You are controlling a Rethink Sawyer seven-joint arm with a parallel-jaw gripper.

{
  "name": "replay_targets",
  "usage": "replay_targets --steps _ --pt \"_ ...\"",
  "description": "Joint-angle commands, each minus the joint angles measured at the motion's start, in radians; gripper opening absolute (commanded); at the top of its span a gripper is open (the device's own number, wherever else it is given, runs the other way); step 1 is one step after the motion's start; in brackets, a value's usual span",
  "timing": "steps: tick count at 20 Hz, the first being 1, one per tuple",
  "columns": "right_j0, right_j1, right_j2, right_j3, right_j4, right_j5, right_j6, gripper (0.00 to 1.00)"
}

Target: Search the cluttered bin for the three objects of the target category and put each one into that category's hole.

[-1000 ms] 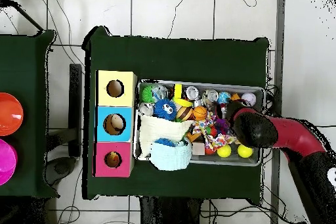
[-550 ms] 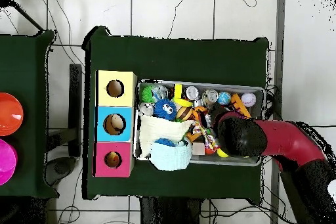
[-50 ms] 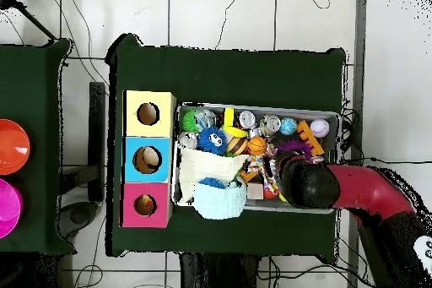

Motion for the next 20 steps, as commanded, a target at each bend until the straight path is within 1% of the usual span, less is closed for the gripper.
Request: replay_targets --steps 1,6,10,14,16,20 --pt "0.049 0.084 -0.154 -0.115 -0.069 0.037 0.155 1.00" --pt "0.077 0.124 -0.195 -0.181 -0.040 0.041 0.158 1.00" --pt "0.080 0.161 -0.206 -0.244 -0.011 0.054 0.133 1.00" --pt "0.083 0.199 -0.211 -0.309 0.013 0.091 0.102 1.00" --pt "0.083 0.205 -0.213 -0.325 0.017 0.098 0.091 1.00" --pt "0.079 0.200 -0.225 -0.324 0.021 0.092 0.090 1.00"
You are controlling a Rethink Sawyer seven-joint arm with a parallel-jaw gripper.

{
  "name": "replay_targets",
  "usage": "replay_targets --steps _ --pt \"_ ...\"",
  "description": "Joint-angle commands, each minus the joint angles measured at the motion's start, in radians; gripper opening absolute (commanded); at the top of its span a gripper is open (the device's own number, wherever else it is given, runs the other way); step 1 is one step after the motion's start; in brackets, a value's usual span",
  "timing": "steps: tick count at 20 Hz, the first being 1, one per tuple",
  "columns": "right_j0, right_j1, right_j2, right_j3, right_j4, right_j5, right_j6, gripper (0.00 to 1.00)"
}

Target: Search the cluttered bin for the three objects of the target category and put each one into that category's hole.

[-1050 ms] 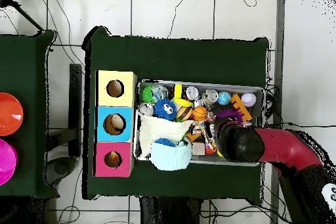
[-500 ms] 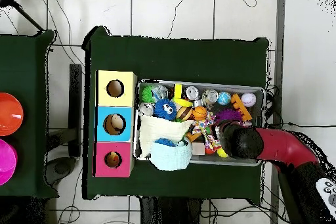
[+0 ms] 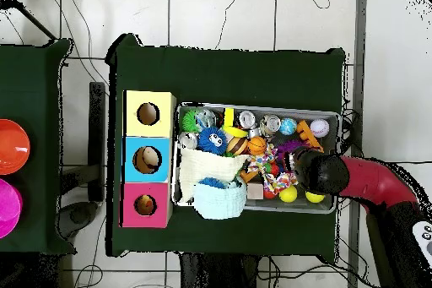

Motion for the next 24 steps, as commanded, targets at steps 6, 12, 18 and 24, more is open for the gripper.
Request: replay_targets --steps 6,12,18,24 --pt "-0.003 0.053 -0.054 -0.110 0.038 0.072 0.090 1.00" --pt "0.014 0.114 -0.069 -0.102 0.029 0.010 0.113 1.00" --pt "0.014 0.164 -0.074 -0.124 0.018 -0.018 0.105 1.00" --pt "0.017 0.177 -0.078 -0.138 0.013 -0.027 0.093 1.00"
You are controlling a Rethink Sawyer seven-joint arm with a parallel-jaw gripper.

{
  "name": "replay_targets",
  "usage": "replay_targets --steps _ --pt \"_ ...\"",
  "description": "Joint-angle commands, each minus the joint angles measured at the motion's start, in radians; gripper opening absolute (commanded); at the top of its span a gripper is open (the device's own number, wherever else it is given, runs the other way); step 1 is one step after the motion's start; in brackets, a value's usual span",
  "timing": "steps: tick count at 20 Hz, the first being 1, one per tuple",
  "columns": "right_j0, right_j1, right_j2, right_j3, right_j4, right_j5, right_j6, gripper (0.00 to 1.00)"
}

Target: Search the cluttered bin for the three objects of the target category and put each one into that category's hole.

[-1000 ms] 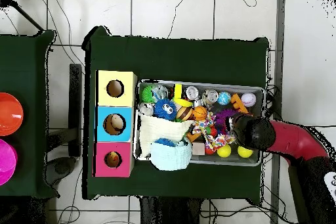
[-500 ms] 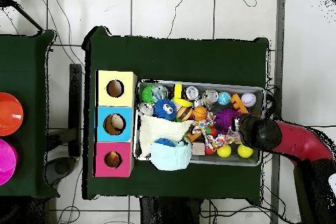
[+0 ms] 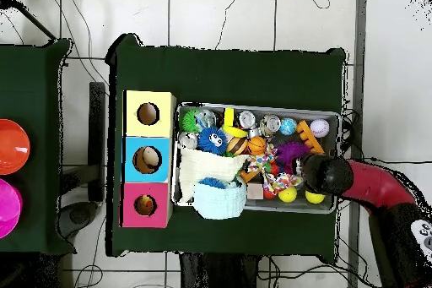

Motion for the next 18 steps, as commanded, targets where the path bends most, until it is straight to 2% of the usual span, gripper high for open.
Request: replay_targets --steps 1,11,18 --pt "0.015 0.070 0.006 -0.071 0.001 -0.027 0.090 1.00" --pt "0.013 0.109 0.013 -0.107 0.001 -0.037 0.079 1.00" --pt "0.033 0.079 0.028 -0.129 0.043 0.030 0.083 1.00"
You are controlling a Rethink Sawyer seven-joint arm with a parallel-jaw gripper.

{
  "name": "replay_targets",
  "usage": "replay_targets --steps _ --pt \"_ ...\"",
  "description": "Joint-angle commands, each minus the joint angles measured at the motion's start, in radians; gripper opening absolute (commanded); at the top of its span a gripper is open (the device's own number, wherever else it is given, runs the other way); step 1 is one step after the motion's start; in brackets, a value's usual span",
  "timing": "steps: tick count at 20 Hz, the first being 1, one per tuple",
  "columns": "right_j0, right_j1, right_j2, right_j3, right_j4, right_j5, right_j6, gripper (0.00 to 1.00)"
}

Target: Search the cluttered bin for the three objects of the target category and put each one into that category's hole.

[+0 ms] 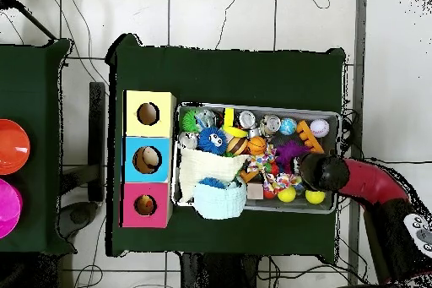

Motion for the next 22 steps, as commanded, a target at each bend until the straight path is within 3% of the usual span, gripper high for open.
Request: replay_targets --steps 1,3,4,16,22 --pt "0.029 0.017 0.036 -0.080 0.042 0.026 0.084 1.00" --pt "0.013 0.021 0.057 -0.071 0.056 0.025 0.070 1.00" --pt "0.006 0.022 0.068 -0.067 0.063 0.024 0.062 0.00" --pt "0.010 -0.018 0.032 0.027 0.056 -0.050 0.110 0.00" --pt "-0.017 -0.130 0.041 0.152 0.071 -0.045 0.105 0.00"
